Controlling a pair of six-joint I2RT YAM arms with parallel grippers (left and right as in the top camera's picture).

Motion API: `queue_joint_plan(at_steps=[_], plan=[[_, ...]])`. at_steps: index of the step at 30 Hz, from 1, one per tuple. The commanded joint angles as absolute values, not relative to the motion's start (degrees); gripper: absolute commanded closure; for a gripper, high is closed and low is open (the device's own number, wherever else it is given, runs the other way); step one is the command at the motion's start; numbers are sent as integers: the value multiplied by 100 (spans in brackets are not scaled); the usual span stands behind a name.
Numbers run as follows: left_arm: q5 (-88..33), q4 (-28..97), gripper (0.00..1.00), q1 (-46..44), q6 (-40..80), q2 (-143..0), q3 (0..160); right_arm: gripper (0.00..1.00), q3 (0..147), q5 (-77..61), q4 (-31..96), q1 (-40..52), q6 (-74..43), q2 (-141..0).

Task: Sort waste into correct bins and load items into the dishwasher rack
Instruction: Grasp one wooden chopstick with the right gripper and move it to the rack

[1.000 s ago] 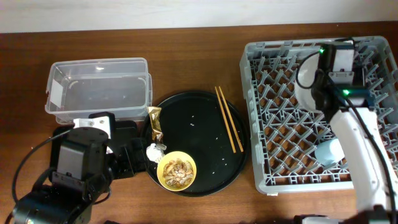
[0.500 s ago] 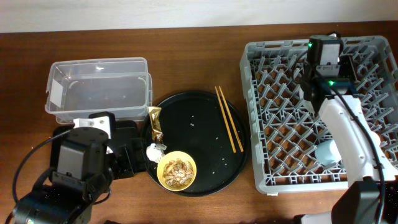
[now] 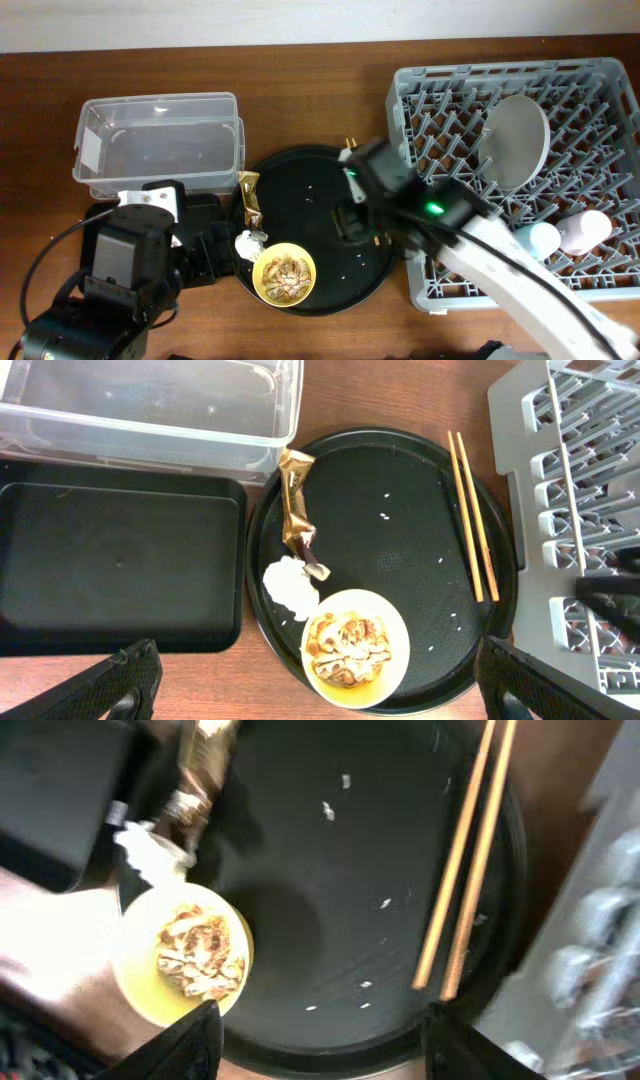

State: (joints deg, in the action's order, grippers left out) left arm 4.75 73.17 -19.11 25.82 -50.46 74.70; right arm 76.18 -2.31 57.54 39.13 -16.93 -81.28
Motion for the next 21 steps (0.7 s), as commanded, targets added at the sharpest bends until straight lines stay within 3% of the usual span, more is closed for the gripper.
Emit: queue_joint_plan(at_steps=[1, 3, 8, 9, 12, 15, 18, 21], plan=[[521, 7319, 0, -1905, 2628, -5028, 7507, 37, 7588, -410, 5765, 3686, -2453, -8844], [521, 7319, 0, -1905, 2628, -5028, 7507, 36, 7588, -464, 5767, 3437, -2449, -8823], [523, 7321, 0, -1905, 2628, -5028, 7507, 2, 7588, -572, 5745, 3404, -2429, -8829], [521, 7321, 0, -1905, 2628, -5028, 7507, 4, 7585, -478, 5695, 3404, -2429, -8864], [523, 7321, 0, -1905, 2628, -5028, 7507, 32, 7585, 99, 5374, 3404, -2427, -9609], [521, 7319, 0, -1905, 2628, -5030, 7507, 36, 7588, 226, 4869, 3398, -2250, -10606], [521, 7338, 0, -1905, 2628, -5070, 7507, 55, 7588, 357, 4353, 3114, -2185, -11107], [521, 7338, 0, -1905, 2628, -5129, 7507, 57, 7585, 329, 4106, 2980, -2123, -11255]])
